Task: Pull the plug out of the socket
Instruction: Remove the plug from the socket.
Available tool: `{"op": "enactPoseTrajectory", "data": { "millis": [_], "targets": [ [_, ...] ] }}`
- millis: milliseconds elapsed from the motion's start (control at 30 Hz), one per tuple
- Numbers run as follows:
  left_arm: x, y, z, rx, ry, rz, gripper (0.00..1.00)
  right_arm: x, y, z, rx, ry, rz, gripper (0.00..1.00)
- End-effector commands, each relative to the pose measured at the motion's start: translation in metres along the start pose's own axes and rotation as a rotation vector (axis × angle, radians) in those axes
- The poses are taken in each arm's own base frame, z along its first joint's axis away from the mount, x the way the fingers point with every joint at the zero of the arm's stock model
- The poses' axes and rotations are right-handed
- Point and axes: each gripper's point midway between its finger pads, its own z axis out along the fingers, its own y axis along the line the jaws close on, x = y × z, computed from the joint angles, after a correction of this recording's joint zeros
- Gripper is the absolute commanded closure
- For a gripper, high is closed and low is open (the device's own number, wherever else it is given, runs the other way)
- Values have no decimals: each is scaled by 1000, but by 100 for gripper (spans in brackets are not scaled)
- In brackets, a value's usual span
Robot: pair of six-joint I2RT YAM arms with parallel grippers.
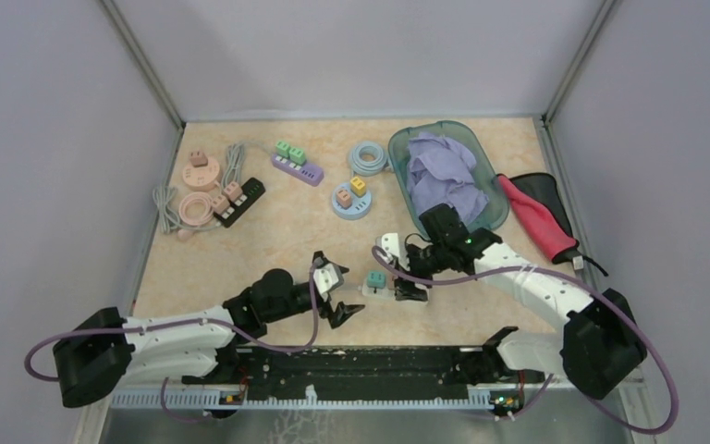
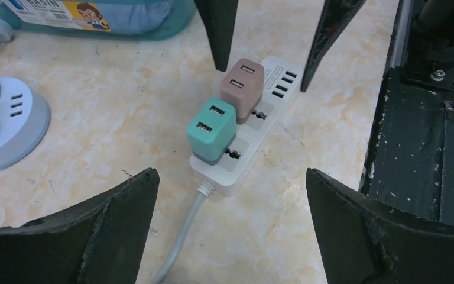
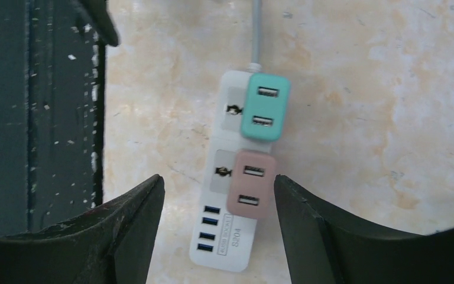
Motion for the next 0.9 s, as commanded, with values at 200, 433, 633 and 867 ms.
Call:
{"op": "enactPoseTrajectory", "data": {
  "millis": [200, 433, 633, 867],
  "targets": [
    [-9, 11, -8, -48, -57, 100, 1, -13, -42, 8, 174, 84, 25, 35],
    [4, 13, 0, -34, -38, 195, 1, -8, -40, 20, 129, 144, 21, 57],
    [8, -2, 12, 72, -56, 266, 4, 0, -34, 20, 109, 159, -3, 79],
    [3, -11, 27, 161, -99, 231, 7, 3, -20, 16, 55, 131, -80, 94]
  ]
}}
